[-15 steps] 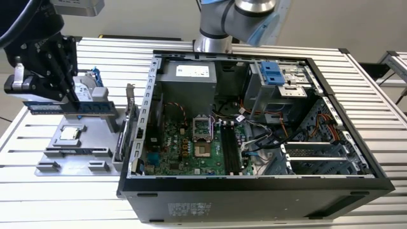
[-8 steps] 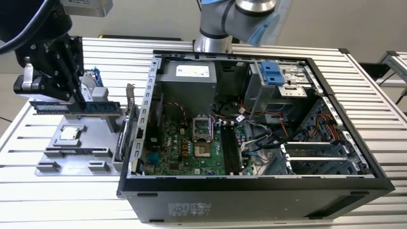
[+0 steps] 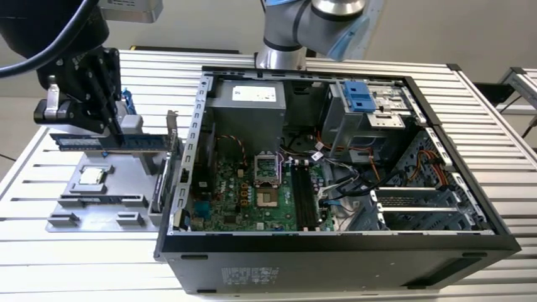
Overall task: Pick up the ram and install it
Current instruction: 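Pick up the ram and move it above insertion slot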
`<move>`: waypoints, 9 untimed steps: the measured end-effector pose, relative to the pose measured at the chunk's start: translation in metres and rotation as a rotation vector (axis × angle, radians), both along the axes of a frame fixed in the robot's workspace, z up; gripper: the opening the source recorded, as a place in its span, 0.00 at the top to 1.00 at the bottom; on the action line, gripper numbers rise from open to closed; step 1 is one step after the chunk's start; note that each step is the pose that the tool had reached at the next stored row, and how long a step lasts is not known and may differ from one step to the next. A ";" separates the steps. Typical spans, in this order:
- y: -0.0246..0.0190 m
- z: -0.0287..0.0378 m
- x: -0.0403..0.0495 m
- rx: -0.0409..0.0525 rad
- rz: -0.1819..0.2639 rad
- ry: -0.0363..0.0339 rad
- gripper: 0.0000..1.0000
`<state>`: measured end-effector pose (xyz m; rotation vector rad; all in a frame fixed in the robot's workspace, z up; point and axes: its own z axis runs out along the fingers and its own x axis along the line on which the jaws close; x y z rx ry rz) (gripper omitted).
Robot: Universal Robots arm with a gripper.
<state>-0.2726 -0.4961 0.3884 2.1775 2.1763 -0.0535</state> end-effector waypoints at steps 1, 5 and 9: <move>0.0000 -0.0001 0.0017 0.0001 0.000 -0.0001 1.00; 0.0000 -0.0001 0.0070 0.0001 0.000 -0.0001 1.00; 0.0000 0.0000 0.0115 0.0001 0.000 -0.0001 1.00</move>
